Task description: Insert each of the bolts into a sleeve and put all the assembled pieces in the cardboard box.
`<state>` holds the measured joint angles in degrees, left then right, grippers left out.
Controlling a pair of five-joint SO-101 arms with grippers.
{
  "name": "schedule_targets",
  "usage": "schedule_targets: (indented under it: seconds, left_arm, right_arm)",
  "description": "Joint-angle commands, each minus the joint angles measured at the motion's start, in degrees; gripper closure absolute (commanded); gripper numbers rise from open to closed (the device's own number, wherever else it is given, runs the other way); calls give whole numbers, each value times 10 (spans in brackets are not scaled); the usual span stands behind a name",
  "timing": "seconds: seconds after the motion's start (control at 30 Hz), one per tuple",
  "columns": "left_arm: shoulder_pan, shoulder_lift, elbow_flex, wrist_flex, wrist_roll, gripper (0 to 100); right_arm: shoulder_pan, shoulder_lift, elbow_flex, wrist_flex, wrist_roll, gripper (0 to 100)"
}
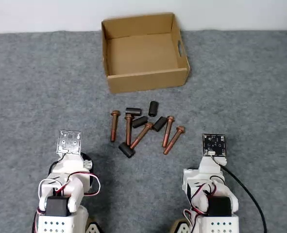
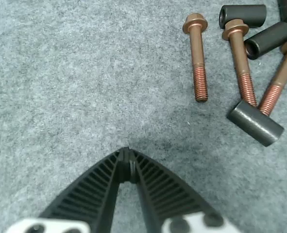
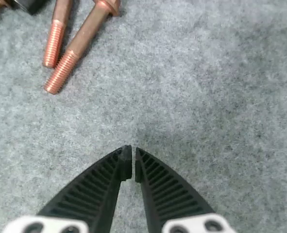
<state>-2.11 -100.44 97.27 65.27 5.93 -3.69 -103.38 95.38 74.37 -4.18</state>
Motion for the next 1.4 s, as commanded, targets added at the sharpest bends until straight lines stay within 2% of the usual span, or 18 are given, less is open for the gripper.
schedule_targets:
  seconds: [0.0, 0.87, 1.13, 1.37]
  left_arm:
    - [-3, -5, -7, 3, -1, 994]
    - [-3, -5, -7, 3, -1, 994]
    - [-3, -5, -7, 3, -1, 994]
    - [-3, -5, -7, 3, -1, 994]
  right_arm:
    - [2, -4, 11, 4, 4, 989]
    - [0, -4, 11, 4, 4, 989]
    - [-63, -4, 11, 4, 4, 988]
    - [-68, -4, 11, 3, 4, 987]
